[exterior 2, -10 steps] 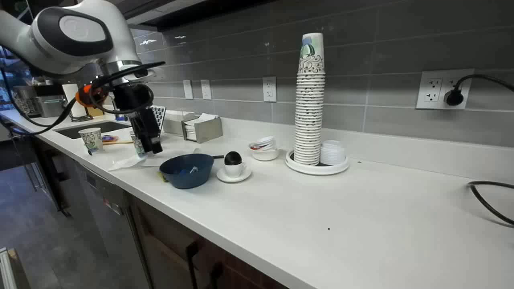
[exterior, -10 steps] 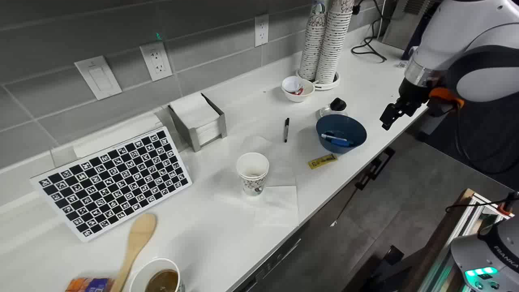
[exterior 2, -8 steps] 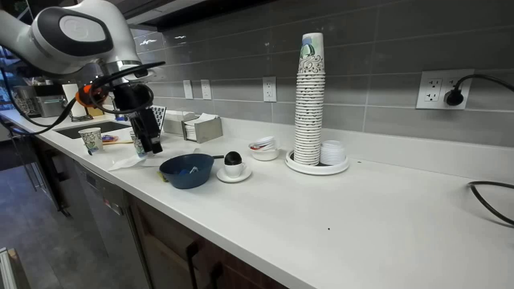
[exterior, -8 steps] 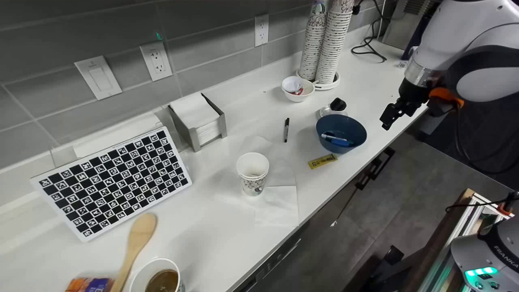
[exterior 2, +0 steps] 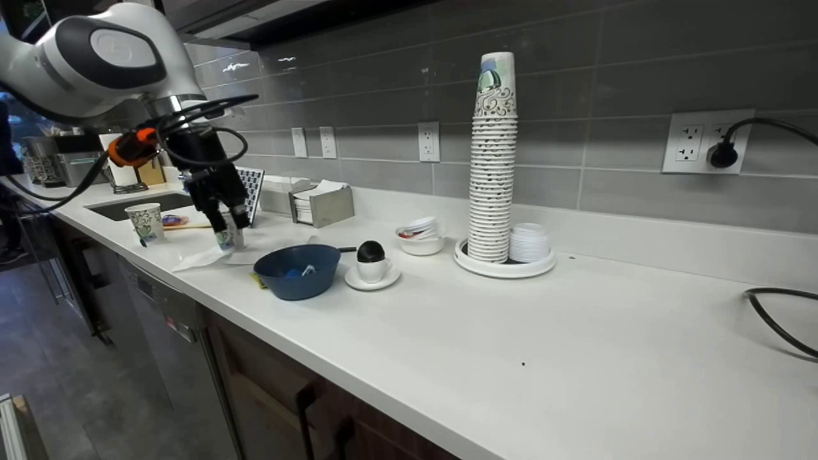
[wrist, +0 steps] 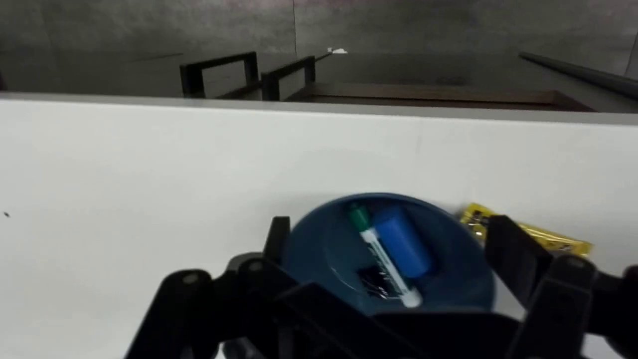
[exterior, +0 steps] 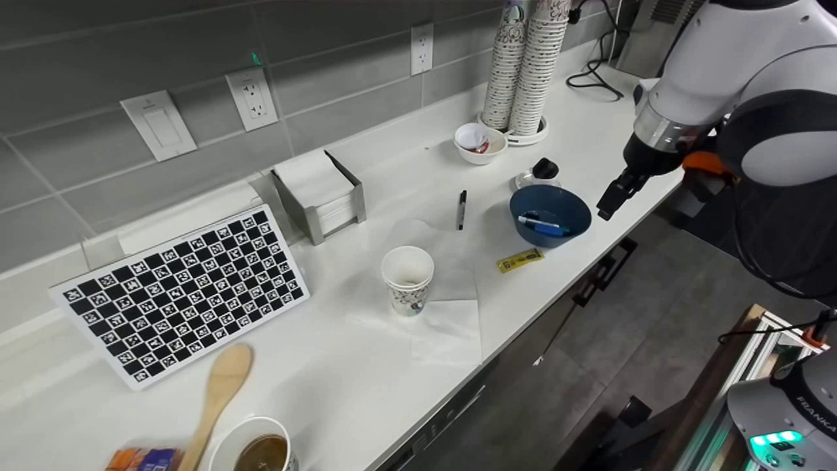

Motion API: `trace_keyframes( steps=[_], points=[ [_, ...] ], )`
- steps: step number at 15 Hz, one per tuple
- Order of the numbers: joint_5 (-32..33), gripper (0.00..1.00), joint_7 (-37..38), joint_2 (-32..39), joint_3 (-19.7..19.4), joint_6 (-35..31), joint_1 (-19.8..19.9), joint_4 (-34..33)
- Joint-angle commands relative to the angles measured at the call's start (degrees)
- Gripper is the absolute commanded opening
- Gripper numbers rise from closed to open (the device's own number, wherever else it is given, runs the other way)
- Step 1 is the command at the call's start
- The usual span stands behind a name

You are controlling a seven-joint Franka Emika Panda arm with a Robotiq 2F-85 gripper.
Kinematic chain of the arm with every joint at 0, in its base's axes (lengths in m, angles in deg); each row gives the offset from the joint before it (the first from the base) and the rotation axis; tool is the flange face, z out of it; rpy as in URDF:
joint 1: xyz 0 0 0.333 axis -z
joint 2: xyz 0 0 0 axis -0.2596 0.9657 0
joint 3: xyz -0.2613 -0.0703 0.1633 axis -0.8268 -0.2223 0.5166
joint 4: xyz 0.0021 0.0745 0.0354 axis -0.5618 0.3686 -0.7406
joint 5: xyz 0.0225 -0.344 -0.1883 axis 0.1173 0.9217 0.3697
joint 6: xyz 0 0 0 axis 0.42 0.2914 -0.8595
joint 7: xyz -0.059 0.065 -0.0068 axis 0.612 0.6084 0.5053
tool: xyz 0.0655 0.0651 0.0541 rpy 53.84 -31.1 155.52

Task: Put the snack bar in the blue bowl

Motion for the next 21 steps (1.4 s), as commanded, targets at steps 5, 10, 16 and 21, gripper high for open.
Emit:
trace_keyframes(
  steps=[5, 10, 16, 21],
  points=[
    [1.22, 1.00, -11.24, 10.78, 2.69, -4.84, -8.39, -10.56],
    [0.36, 1.00, -26.22, 18.12, 0.48, -11.80, -10.23, -11.99],
    [0.18, 1.00, -24.83, 17.23, 0.46, -11.01, -9.94, -10.79],
    [0.54, 1.00, -40.78, 22.89, 0.09, -13.03, -12.31, -9.20]
  ],
)
